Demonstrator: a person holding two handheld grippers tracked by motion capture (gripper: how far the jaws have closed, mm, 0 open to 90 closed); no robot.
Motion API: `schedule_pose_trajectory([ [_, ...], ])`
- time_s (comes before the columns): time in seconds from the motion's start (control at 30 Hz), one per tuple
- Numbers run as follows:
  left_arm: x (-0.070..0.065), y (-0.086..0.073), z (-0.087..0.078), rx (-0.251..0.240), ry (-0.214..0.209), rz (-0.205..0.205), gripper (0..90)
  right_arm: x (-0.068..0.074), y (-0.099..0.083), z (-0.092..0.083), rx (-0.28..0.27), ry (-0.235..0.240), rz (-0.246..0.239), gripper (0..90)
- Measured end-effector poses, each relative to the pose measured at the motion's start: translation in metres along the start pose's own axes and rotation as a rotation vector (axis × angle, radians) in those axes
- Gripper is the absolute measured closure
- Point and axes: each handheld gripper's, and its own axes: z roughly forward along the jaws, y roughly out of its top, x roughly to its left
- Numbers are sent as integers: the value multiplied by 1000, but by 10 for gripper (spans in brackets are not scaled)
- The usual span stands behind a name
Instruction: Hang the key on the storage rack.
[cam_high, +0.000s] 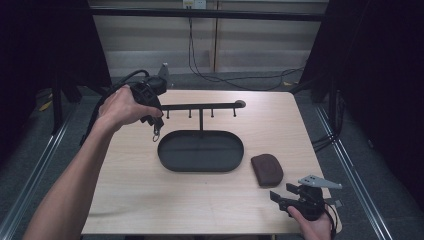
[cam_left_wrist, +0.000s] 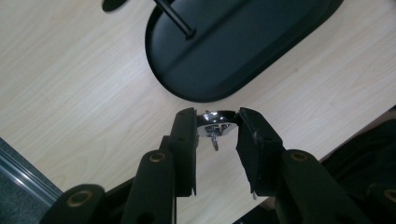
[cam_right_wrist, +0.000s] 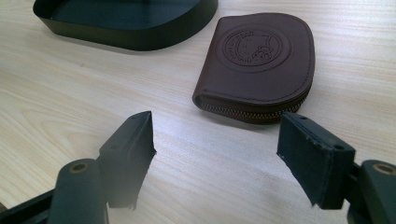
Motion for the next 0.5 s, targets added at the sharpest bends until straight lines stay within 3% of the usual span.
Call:
schedule_pose_trajectory([
  [0.13, 2, 5, 1, 10, -3, -2, 684, 0, 0, 0, 1, 1, -1, 274],
  [0.17, 2, 7, 3, 14, 0, -23, 684, 0, 0, 0, 1, 1, -1, 274],
  [0.23, 3, 10, 7, 22, 7, -16, 684, 0, 0, 0, 1, 1, -3, 274],
  [0.3, 2, 13, 9, 21, 0, -38, 684, 0, 0, 0, 1, 1, -4, 274],
  [0.5, 3, 22, 14, 21, -16, -39, 684, 0, 0, 0, 1, 0, -3, 274],
])
